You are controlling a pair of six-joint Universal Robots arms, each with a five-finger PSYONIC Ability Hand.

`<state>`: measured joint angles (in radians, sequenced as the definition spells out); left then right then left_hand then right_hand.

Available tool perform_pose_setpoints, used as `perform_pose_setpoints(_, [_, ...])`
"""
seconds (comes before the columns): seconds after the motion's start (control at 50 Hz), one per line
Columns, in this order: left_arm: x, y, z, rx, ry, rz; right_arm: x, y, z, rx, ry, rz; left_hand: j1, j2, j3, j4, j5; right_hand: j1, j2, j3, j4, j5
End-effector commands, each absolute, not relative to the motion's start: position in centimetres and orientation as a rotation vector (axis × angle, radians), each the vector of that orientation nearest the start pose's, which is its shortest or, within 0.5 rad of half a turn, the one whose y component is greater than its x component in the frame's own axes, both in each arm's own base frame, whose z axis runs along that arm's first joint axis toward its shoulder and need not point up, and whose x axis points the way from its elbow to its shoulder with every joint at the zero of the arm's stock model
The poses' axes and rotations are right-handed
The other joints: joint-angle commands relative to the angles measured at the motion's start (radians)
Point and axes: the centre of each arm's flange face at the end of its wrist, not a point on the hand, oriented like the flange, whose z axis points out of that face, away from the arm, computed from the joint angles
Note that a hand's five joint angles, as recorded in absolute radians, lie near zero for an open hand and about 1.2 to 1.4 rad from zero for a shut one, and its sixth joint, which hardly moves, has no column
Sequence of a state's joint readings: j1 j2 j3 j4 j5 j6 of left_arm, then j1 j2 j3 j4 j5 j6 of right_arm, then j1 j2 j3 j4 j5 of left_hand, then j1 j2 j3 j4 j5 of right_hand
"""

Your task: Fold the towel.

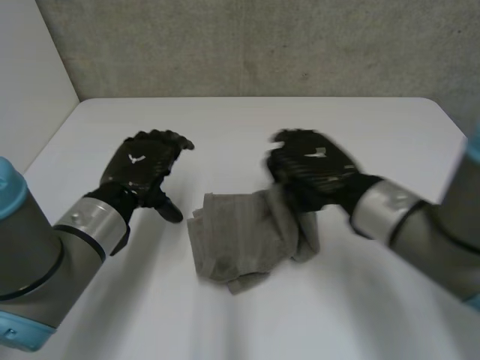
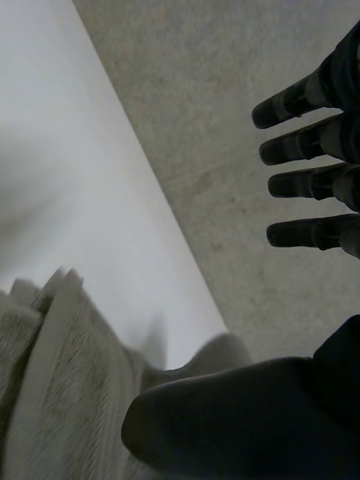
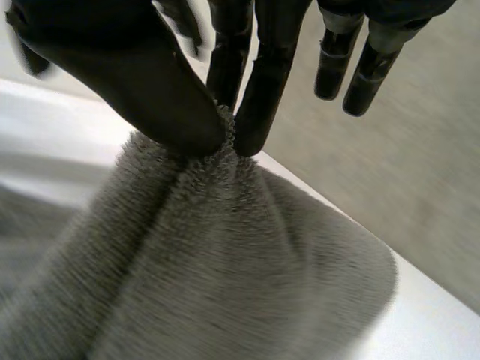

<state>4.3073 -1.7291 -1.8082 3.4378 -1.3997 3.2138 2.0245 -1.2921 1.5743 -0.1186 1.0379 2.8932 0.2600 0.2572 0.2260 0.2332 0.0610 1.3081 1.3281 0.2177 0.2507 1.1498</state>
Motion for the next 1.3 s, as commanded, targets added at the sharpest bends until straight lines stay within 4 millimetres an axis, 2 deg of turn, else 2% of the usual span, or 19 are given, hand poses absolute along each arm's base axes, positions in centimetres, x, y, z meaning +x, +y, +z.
perform_pose_setpoints(0.02, [-24.7,-24.4,22.7,0.688,2.492,-2.347,36.6,-16.6,20.0,-1.255,1.61,-1.458,-0.064,-0.061,-0.051,-0.059,-0.04,0.088,0.068,-0.043,-0.076,0.072])
perform_pose_setpoints(0.1, [-24.2,-24.8,22.9,0.643,2.496,-2.354,37.7,-14.6,15.9,-1.321,1.651,-1.314,-0.064,-0.061,-0.051,-0.059,-0.04,0.088,0.068,-0.043,-0.076,0.072])
perform_pose_setpoints(0.16, [-24.0,-24.9,23.0,0.632,2.494,-2.355,37.7,-13.9,14.2,-1.363,1.67,-1.272,-0.064,-0.061,-0.051,-0.059,-0.04,0.088,0.068,-0.043,-0.076,0.072])
perform_pose_setpoints(0.24, [-24.0,-25.0,23.0,0.632,2.492,-2.357,37.4,-13.8,13.8,-1.371,1.678,-1.264,-0.064,-0.061,-0.051,-0.059,-0.04,0.088,0.068,-0.043,-0.076,0.072])
perform_pose_setpoints(0.3, [-24.1,-25.1,23.0,0.63,2.479,-2.374,37.1,-14.0,14.3,-1.362,1.693,-1.294,-0.064,-0.061,-0.051,-0.059,-0.04,0.088,0.068,-0.043,-0.076,0.072])
perform_pose_setpoints(0.32, [-24.1,-25.1,23.1,0.63,2.474,-2.383,36.9,-14.0,14.8,-1.351,1.699,-1.314,-0.064,-0.061,-0.051,-0.059,-0.04,-0.257,-0.277,-0.043,-0.076,-0.273])
perform_pose_setpoints(0.34, [-24.1,-25.1,23.1,0.63,2.474,-2.383,36.9,-14.0,14.8,-1.351,1.699,-1.314,-0.064,-0.061,-0.051,-0.059,-0.04,-0.26,-0.28,-0.043,-0.076,-0.276])
perform_pose_setpoints(0.36, [-24.2,-25.2,23.1,0.629,2.471,-2.387,36.7,-13.9,15.4,-1.343,1.701,-1.334,-0.064,-0.061,-0.051,-0.059,-0.04,-0.722,-0.742,-0.043,-0.076,-0.739])
perform_pose_setpoints(0.38, [-24.2,-25.4,23.1,0.629,2.463,-2.395,36.7,-13.9,15.4,-1.343,1.701,-1.334,-0.064,-0.061,-0.051,-0.059,-0.04,-0.727,-0.747,-0.043,-0.076,-0.743])
perform_pose_setpoints(0.4, [-24.2,-25.4,23.1,0.629,2.463,-2.395,36.4,-13.8,15.9,-1.339,1.705,-1.349,-0.064,-0.061,-0.051,-0.059,-0.04,-1.064,-1.084,-0.043,-0.076,-1.08])
perform_pose_setpoints(0.42, [-24.4,-25.5,23.2,0.633,2.459,-2.402,36.1,-13.6,16.3,-1.335,1.706,-1.362,-0.064,-0.061,-0.051,-0.059,-0.04,-1.134,-1.154,-0.043,-0.076,-1.15])
perform_pose_setpoints(0.6, [-25.9,-25.1,22.9,0.692,2.481,-2.418,34.0,-13.5,18.0,-1.288,1.748,-1.394,-0.064,-0.061,-0.051,-0.059,-0.04,-1.134,-1.154,-0.043,-0.076,-1.15])
perform_pose_setpoints(0.7, [-26.8,-24.2,22.8,0.703,2.534,-2.431,32.3,-14.4,20.6,-1.227,1.773,-1.462,-0.064,-0.061,-0.051,-0.059,-0.04,-1.134,-1.154,-0.043,-0.076,-1.15])
perform_pose_setpoints(0.8, [-27.3,-23.3,22.2,0.696,2.612,-2.413,30.2,-18.7,23.2,-1.053,1.848,-1.567,-0.064,-0.061,-0.051,-0.059,-0.04,-1.134,-1.154,-0.043,-0.076,-1.15])
perform_pose_setpoints(0.88, [-28.0,-22.7,21.2,0.707,2.683,-2.365,30.1,-20.3,23.7,-1.006,1.856,-1.582,-0.061,-0.058,-0.051,-0.059,-0.037,-1.134,-1.154,-0.043,-0.076,-1.15])
perform_pose_setpoints(0.92, [-28.3,-22.4,19.5,0.677,2.766,-2.27,30.4,-20.9,23.4,-0.999,1.864,-1.573,-0.061,-0.058,-0.051,-0.059,-0.037,-1.134,-1.154,-0.043,-0.076,-1.15])
perform_pose_setpoints(1.08, [-28.6,-21.4,16.1,0.61,2.835,-2.076,32.1,-24.0,18.4,-1.003,1.992,-1.393,-0.064,-0.061,-0.051,-0.059,-0.04,-1.134,-1.154,-0.043,-0.076,-1.15])
perform_pose_setpoints(1.12, [-28.8,-21.0,15.5,0.623,2.843,-2.046,32.7,-24.7,16.0,-0.973,2.046,-1.297,-0.067,-0.064,-0.051,-0.059,-0.043,-1.134,-1.154,-0.043,-0.076,-1.15])
perform_pose_setpoints(1.3, [-29.1,-20.3,13.7,0.648,2.865,-1.957,33.1,-24.8,12.7,-0.965,2.085,-1.169,-0.067,-0.064,-0.051,-0.059,-0.043,-1.134,-1.154,-0.043,-0.076,-1.15])
